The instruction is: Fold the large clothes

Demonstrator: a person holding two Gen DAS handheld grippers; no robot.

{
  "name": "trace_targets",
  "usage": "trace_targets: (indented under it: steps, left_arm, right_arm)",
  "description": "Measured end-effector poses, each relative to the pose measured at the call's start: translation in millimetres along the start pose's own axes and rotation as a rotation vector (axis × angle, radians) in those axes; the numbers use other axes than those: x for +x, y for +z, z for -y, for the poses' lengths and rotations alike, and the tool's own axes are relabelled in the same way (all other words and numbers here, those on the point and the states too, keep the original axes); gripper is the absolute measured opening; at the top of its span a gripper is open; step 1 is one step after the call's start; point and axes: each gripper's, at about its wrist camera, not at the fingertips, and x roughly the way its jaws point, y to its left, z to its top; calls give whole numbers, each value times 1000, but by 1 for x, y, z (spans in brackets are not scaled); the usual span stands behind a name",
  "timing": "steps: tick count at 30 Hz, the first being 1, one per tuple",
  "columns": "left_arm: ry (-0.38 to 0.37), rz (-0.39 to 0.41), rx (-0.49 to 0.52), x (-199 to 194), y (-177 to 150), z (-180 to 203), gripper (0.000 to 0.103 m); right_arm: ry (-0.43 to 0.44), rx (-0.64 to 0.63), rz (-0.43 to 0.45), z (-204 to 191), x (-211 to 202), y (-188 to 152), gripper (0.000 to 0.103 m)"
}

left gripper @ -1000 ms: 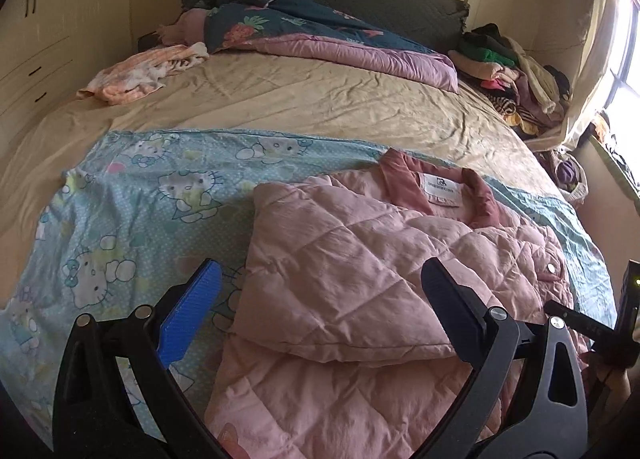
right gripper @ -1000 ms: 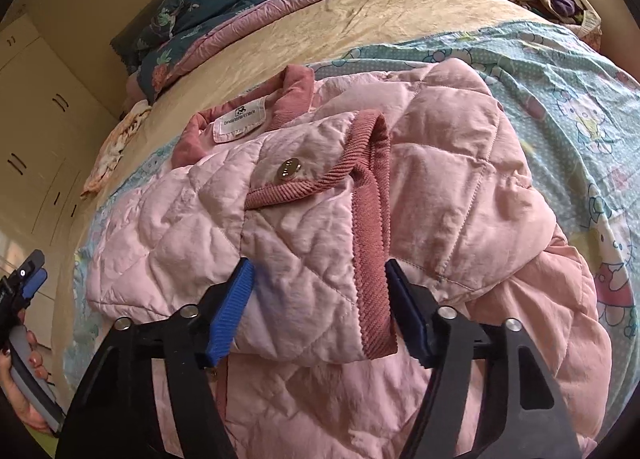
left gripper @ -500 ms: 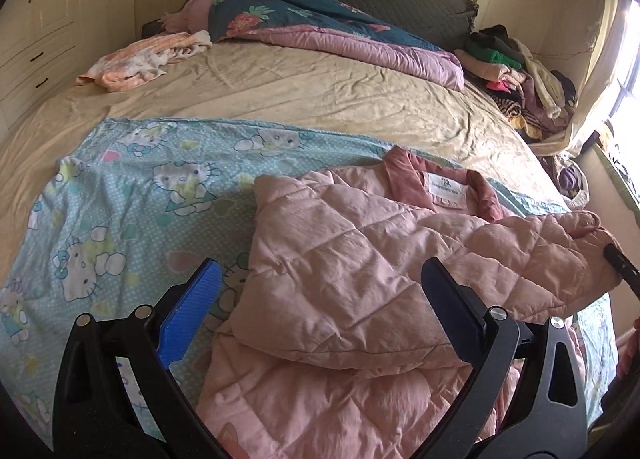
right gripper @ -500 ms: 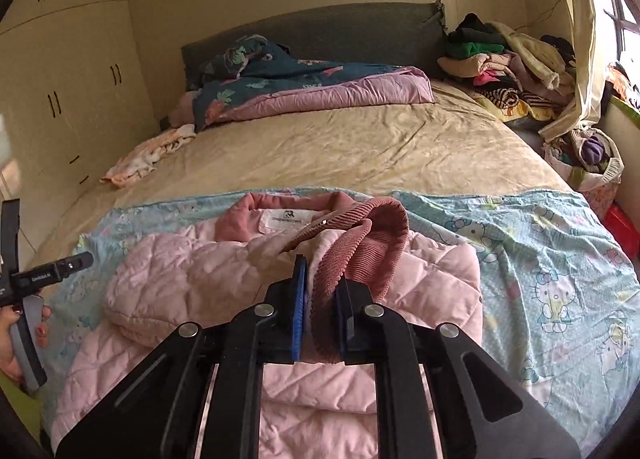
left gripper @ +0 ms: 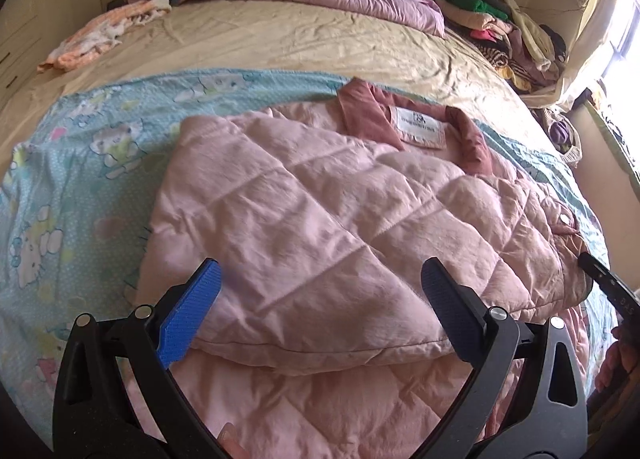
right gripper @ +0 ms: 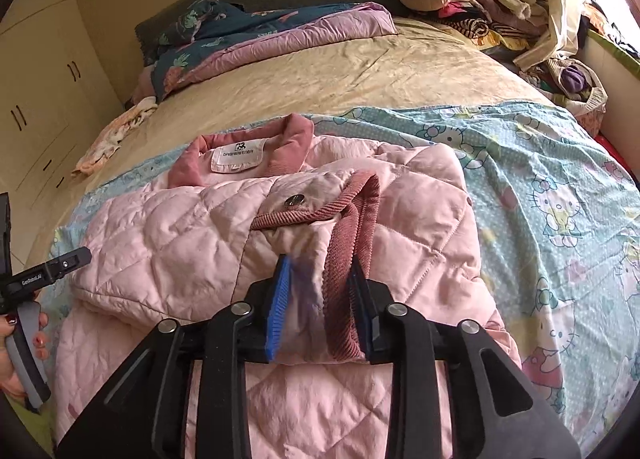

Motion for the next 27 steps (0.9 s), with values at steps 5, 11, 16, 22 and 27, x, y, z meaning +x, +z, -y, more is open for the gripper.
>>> trace_targets:
  steps: [5, 11, 16, 22, 27]
  left_arm:
    - [35, -54, 29, 20, -8, 0, 93]
    - [22, -85, 21, 40, -16, -10, 95]
    - [34, -75, 36, 47, -21, -9, 95]
    - [30, -67, 39, 47, -21, -10, 95]
    - [25, -59, 38, 47, -21, -10, 95]
  right_arm:
    - [14, -14, 57, -9, -20, 9, 56]
    - [80, -126, 33, -49, -19, 19, 69]
    - [121, -206, -26, -87, 2, 21, 75]
    - [99, -239, -100, -106, 36, 18, 75]
    - [78, -219, -189, -97, 72, 7, 76]
